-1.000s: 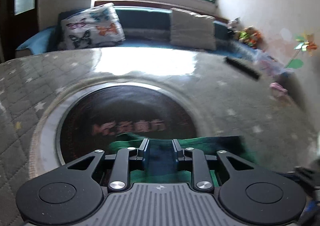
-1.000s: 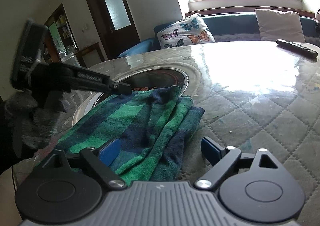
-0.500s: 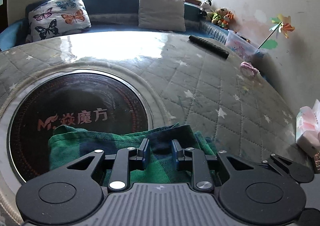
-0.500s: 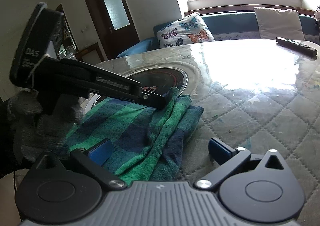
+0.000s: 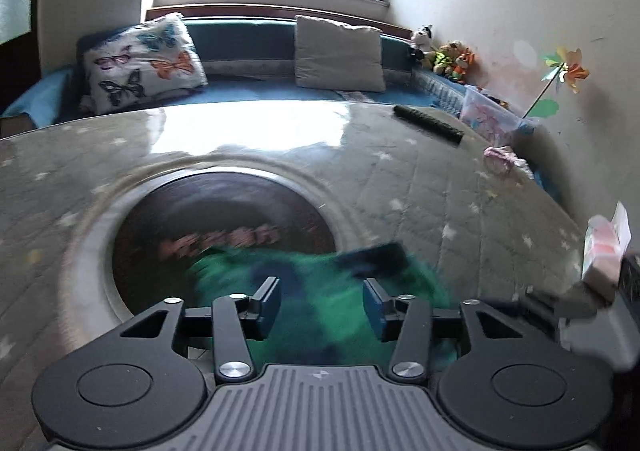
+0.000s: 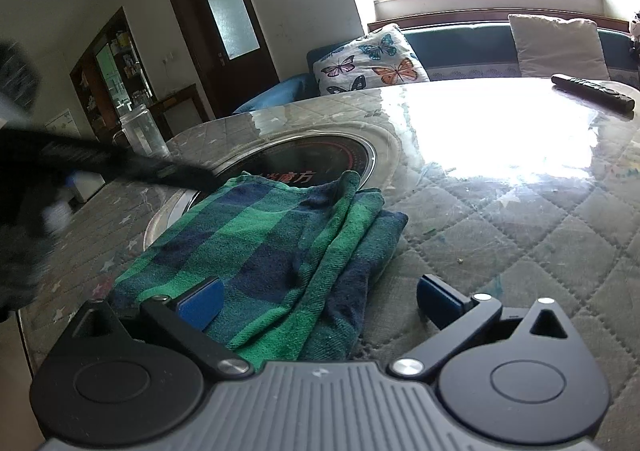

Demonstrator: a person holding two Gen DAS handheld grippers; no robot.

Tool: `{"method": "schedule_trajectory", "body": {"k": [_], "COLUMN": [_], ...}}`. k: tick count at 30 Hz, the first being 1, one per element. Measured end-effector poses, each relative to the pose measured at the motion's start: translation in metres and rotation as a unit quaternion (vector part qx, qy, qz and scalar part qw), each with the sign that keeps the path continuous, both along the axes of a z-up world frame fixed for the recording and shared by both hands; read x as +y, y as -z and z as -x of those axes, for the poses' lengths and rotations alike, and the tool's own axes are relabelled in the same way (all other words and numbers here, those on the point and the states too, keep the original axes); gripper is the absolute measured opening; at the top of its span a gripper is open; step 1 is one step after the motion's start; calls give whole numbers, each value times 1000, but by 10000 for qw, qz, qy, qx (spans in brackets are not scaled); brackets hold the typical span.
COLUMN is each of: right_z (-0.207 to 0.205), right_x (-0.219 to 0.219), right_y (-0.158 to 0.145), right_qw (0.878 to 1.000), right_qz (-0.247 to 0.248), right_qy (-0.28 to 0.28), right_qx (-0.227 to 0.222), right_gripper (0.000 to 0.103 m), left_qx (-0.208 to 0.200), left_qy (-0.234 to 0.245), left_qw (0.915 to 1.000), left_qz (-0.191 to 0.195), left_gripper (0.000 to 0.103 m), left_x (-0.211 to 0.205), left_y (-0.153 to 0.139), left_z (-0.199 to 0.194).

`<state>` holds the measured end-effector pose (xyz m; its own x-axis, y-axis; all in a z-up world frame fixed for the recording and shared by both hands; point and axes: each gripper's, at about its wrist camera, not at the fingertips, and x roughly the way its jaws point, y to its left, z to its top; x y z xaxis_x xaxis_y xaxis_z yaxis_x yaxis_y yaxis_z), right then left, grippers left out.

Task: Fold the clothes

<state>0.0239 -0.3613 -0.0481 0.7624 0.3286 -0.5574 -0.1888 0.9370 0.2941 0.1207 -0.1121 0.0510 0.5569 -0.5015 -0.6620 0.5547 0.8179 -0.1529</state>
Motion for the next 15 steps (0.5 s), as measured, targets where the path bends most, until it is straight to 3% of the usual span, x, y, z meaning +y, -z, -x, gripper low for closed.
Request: {"method": "schedule_trajectory", "body": {"k": [4,8,15], "right_z": [1,1,0], "right_x": [-1,1,5], "right_y": [0,0,-1], "right_qw": [10000,10000,9998], "right_qz": [-24,54,189], "right_qy": [-2,-3,2], "right_qx": [-1,6,22], "right_gripper": [103,103,103], "left_qx": [-46,-22,25], "left_qy": [-136,-172,-36], "left_qw": [9997,9994,9993], "left_qz": [-219,-301,-369], "left_gripper": [56,69,70], "left_x": [34,59,67], "left_y": [4,12,28], "left_z": [27,55,85]}}
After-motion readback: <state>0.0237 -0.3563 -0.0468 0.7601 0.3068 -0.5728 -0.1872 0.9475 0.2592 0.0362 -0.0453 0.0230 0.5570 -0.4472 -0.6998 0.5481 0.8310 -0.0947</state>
